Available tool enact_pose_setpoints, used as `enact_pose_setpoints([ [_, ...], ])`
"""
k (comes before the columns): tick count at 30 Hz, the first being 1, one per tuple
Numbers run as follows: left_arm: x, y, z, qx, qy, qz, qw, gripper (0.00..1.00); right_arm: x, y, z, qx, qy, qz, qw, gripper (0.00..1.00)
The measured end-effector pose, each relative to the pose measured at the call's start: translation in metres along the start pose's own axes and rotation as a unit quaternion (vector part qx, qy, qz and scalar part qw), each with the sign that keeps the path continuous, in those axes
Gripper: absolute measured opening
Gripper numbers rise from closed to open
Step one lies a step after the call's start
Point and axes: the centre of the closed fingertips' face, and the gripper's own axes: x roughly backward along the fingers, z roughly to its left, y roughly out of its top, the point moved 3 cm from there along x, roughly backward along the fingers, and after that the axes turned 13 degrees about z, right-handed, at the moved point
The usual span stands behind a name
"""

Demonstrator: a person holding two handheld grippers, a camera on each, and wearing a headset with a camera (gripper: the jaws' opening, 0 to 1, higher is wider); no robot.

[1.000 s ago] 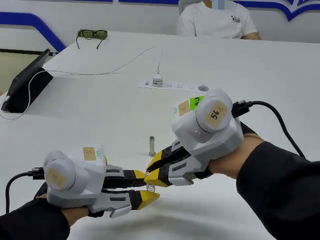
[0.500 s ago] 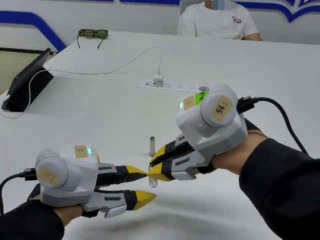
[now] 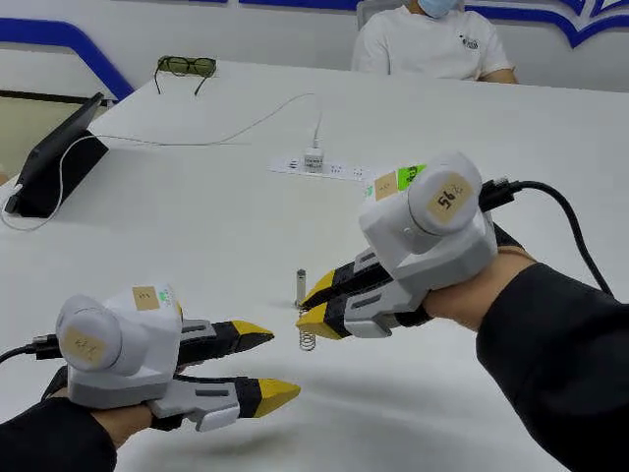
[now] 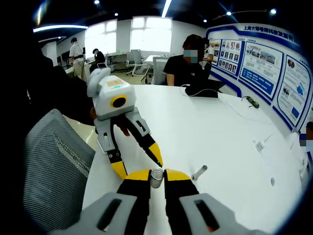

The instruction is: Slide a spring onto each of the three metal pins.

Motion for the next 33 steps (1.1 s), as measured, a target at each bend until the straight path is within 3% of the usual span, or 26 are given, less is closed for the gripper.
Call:
enact_pose_setpoints([
  [33, 0.002, -0.008, 0.006, 0.022, 0.009, -0.001, 0.9997, 0.51, 0.009, 0.024, -0.069, -0.042, -0.077, -0.032, 0.9956, 0.11],
])
